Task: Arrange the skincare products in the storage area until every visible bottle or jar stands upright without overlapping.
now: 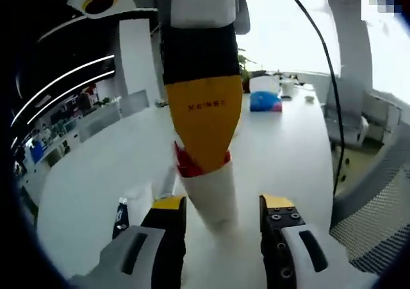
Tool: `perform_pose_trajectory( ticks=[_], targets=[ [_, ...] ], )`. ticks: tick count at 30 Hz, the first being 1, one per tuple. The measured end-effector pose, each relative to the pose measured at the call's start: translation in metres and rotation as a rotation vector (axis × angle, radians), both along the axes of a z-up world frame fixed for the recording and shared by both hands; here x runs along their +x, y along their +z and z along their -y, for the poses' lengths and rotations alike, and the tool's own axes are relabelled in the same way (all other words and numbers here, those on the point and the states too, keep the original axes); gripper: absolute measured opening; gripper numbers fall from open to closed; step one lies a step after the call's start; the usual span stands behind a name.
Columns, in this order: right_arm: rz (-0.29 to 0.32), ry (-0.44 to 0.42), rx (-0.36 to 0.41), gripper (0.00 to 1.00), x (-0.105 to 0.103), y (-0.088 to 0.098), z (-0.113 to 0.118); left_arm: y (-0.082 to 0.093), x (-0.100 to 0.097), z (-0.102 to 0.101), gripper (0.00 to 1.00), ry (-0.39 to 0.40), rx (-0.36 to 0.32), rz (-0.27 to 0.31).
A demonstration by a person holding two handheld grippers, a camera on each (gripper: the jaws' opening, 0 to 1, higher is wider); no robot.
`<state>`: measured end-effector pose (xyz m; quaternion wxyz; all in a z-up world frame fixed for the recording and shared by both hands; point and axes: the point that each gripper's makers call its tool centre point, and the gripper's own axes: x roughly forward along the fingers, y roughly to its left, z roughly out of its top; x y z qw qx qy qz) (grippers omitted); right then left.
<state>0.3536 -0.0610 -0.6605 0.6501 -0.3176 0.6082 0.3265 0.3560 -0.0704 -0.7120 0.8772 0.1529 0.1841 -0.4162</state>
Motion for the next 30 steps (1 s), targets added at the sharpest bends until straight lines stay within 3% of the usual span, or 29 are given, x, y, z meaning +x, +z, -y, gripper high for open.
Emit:
perform_pose_trajectory(
  ticks=[3, 7, 9, 13, 14, 18, 19, 20, 22, 23, 25, 27, 29, 30],
  targets=[
    [0.001, -0.083, 0.032, 0.30, 0.006, 0.000, -0.001, 0.003, 0.007, 0.001, 0.40, 0.040, 0.018, 0.057],
    [-0.006, -0.075, 0.064, 0.30, 0.005, 0.002, -0.003, 0.002, 0.017, 0.001, 0.31, 0.100, 0.017, 0.072],
    [-0.004, -0.053, 0.074, 0.31, 0.005, -0.001, -0.003, 0.003, 0.019, 0.002, 0.31, 0.116, -0.004, 0.057],
    [0.016, 0.150, 0.090, 0.30, 0.003, 0.003, 0.002, 0.003, 0.019, 0.004, 0.30, 0.130, -0.021, 0.057],
    [0.017, 0.178, 0.101, 0.30, -0.004, 0.005, 0.003, 0.004, 0.019, 0.004, 0.30, 0.136, -0.028, 0.047],
    [0.063, 0.295, 0.112, 0.32, 0.004, 0.013, 0.017, 0.003, 0.020, 0.002, 0.29, 0.118, -0.048, 0.013],
    [0.073, 0.333, 0.099, 0.33, 0.003, 0.014, 0.021, 0.003, 0.019, 0.004, 0.29, 0.095, -0.059, 0.007],
    [0.106, 0.436, 0.102, 0.34, 0.003, 0.015, 0.023, 0.003, 0.018, 0.006, 0.29, 0.062, -0.070, 0.010],
    [0.105, 0.496, 0.053, 0.31, -0.002, 0.016, 0.036, 0.003, 0.018, 0.007, 0.28, 0.044, -0.078, 0.002],
    [0.133, 0.572, 0.048, 0.31, 0.003, 0.018, 0.038, 0.002, 0.017, 0.009, 0.28, 0.023, -0.095, -0.023],
    [0.162, 0.689, 0.063, 0.31, 0.006, 0.020, 0.039, 0.002, 0.016, 0.010, 0.28, -0.002, -0.104, -0.034],
    [0.185, 0.739, 0.069, 0.32, 0.006, 0.023, 0.039, 0.002, 0.010, 0.015, 0.28, -0.063, -0.099, -0.039],
    [0.253, 0.916, 0.082, 0.33, 0.007, 0.028, 0.031, 0.002, 0.006, 0.019, 0.28, -0.112, -0.096, -0.045],
    [0.256, 0.945, 0.075, 0.31, 0.002, 0.030, 0.032, 0.001, 0.004, 0.021, 0.28, -0.132, -0.093, -0.048]
  ],
)
